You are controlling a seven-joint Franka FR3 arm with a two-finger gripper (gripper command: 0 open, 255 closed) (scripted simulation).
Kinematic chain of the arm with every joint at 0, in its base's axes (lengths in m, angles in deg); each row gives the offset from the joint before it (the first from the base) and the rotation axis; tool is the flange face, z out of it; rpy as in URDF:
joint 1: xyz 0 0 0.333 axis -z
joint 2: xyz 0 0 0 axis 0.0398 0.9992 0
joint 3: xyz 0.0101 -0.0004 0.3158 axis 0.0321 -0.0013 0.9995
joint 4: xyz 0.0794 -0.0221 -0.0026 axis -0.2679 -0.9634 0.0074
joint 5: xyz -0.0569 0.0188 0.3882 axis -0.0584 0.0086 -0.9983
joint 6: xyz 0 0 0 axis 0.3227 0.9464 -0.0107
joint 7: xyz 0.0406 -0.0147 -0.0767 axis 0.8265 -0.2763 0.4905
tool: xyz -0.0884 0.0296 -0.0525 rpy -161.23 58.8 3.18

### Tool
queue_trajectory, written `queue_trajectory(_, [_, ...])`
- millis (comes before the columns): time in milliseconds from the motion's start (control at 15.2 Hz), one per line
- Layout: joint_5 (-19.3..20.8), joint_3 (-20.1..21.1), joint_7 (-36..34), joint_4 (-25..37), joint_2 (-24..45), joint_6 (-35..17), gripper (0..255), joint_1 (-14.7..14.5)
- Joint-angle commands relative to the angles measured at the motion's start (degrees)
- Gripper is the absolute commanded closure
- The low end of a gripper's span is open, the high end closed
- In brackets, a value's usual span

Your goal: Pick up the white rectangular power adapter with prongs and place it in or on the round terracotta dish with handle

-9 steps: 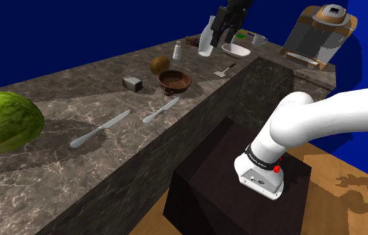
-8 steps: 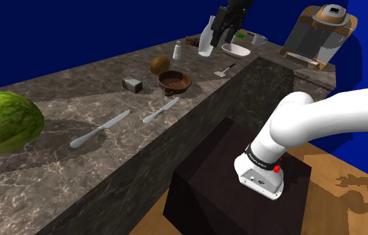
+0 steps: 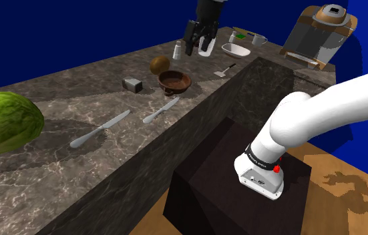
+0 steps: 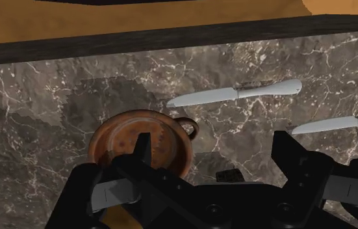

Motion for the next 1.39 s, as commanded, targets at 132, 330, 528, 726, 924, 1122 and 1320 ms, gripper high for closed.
queue_trajectory(132, [0.2,2.0,-1.8,2.0,8.6,-6.0,0,0.1])
queue_trajectory(330, [0.9,3.3,-3.3,4.4,14.9,-9.5,0,0.3])
queue_trajectory(528, [1.9,4.4,-4.9,7.3,21.5,-12.6,0,0.4])
queue_trajectory(726, [3.3,5.3,-6.7,11.0,28.2,-15.0,0,0.4])
queue_trajectory(924, [5.1,6.0,-8.6,15.3,35.1,-16.9,0,0.2])
queue_trajectory(1122, [7.0,6.3,-10.4,20.3,42.0,-18.1,0,-0.3])
queue_trajectory(1320, [8.9,6.3,-12.1,26.1,49.0,-18.6,0,-1.1])
